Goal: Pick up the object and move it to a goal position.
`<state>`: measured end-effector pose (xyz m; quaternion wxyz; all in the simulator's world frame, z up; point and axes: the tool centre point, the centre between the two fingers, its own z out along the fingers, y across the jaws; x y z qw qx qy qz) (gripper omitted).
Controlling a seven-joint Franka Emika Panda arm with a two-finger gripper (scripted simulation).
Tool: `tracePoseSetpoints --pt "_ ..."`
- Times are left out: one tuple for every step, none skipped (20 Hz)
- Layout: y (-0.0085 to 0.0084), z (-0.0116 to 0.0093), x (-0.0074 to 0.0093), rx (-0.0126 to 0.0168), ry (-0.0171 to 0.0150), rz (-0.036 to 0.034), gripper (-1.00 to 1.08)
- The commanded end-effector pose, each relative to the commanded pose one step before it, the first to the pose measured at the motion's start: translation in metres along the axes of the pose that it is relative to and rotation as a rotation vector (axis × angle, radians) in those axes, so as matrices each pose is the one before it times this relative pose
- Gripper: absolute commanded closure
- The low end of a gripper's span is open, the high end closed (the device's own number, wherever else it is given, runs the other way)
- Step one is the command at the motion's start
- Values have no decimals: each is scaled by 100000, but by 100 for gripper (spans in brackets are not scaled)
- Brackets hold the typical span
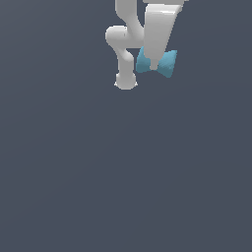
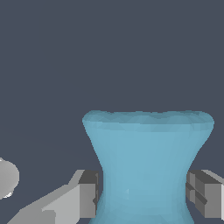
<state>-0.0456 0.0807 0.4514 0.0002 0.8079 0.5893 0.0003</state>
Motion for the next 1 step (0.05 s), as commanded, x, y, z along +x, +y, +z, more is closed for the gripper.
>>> tracePoseSetpoints --pt "-2 -176 61 67 -23 40 108"
